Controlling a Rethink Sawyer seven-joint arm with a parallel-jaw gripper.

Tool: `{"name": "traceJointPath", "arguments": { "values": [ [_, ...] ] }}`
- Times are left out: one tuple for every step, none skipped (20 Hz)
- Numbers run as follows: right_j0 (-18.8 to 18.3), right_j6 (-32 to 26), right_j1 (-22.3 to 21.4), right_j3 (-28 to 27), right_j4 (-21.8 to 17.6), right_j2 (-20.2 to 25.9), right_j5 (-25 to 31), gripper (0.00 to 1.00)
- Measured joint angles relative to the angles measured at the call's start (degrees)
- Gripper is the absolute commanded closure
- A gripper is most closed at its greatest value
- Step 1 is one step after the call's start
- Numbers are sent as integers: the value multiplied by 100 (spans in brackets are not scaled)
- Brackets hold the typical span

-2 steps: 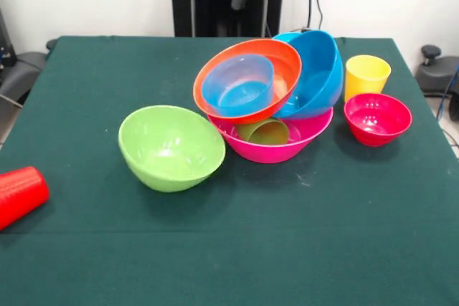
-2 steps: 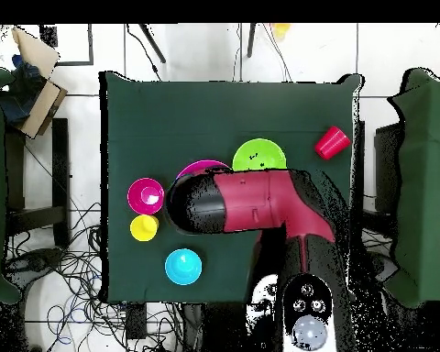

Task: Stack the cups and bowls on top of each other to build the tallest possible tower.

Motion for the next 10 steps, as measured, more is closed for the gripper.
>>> {"name": "traceJointPath", "arguments": {
  "values": [
    [61,0,31,1,0,-31,0,0],
    [90,0,48,0,0,-45,-1,0],
    [153,0,102,0,0,-73,-1,0],
    [161,0,121,1,0,-75,-2,0],
    [148,0,139,1,2,-71,-13,0],
    [134,0,156,2,4,-68,-25,0],
    [67,0,171,1,9,-40,-72,0],
    [-70,0,182,8,36,32,-161,0],
    [-207,0,192,15,62,105,-249,0],
    [-314,0,202,22,83,164,-316,0]
  ]
}}
